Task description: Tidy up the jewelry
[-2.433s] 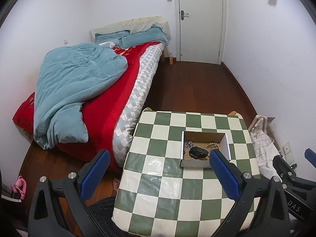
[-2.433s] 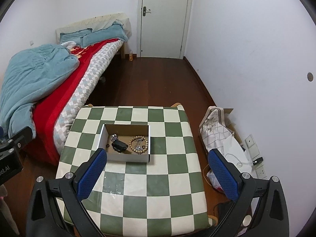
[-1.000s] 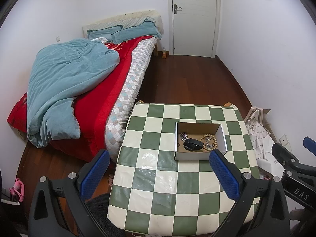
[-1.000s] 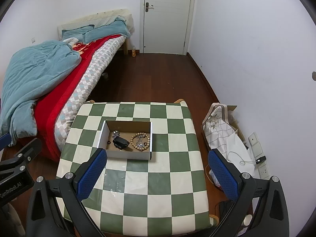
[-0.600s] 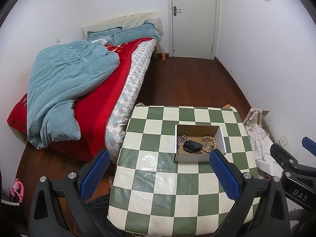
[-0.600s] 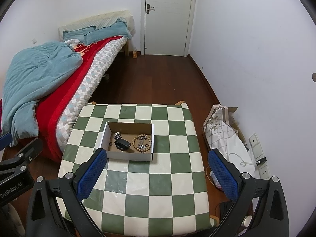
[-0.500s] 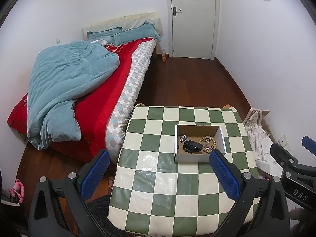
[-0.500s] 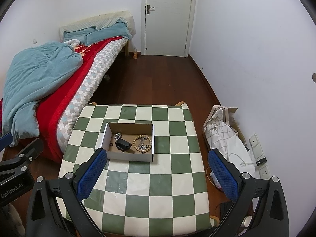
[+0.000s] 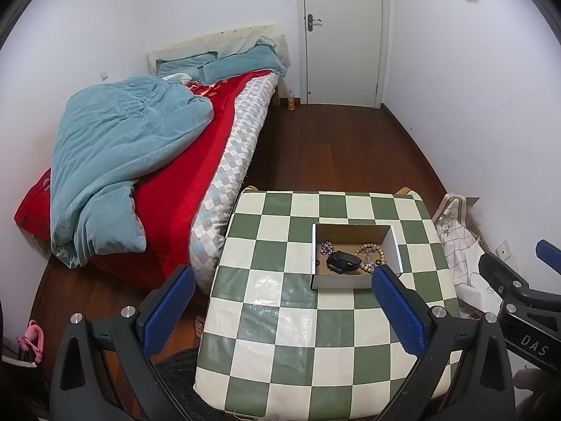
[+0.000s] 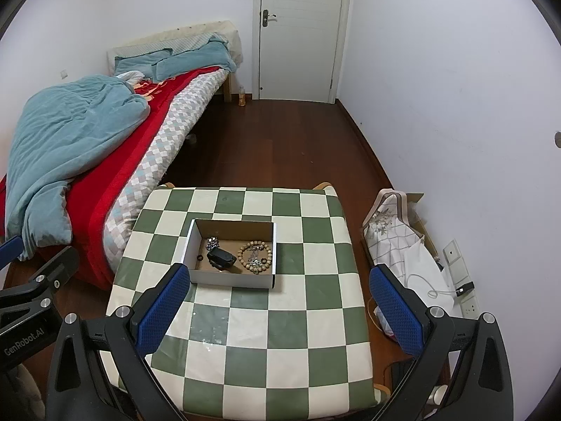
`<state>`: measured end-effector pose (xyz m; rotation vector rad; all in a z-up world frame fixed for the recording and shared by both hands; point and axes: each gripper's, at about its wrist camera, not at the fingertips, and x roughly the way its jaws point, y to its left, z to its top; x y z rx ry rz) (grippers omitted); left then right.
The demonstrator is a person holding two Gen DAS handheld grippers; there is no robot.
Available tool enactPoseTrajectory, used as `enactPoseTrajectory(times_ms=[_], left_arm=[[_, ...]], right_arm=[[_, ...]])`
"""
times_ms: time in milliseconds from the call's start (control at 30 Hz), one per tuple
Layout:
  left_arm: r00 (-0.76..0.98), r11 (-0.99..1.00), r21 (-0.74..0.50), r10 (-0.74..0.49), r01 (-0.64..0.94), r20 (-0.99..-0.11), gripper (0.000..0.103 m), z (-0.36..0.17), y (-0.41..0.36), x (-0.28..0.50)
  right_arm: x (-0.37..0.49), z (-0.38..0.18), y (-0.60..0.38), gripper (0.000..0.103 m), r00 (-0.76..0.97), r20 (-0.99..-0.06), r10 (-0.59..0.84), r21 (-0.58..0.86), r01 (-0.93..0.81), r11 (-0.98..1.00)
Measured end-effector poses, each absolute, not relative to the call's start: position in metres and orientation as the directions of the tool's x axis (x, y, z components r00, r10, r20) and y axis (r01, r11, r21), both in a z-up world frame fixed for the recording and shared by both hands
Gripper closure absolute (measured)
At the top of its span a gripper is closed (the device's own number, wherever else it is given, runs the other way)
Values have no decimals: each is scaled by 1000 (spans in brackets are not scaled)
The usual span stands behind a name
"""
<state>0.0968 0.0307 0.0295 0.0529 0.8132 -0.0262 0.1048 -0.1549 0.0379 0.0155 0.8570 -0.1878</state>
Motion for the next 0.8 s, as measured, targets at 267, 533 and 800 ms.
enactPoseTrajectory(times_ms=[267,533,800], left_arm=[[687,998,36,-5,46,-727,0,29,30,97],[687,998,37,-7,48,-727,0,32,29,95],[692,999,27,-12,45,-722,0,36,28,95]], right_arm=[[105,42,-154,0,643,-749,-157,-61,170,984],[105,42,-155,0,644,-749,-156,-59,170,984],[107,45,-154,0,647,-747,-155,-57,170,984]])
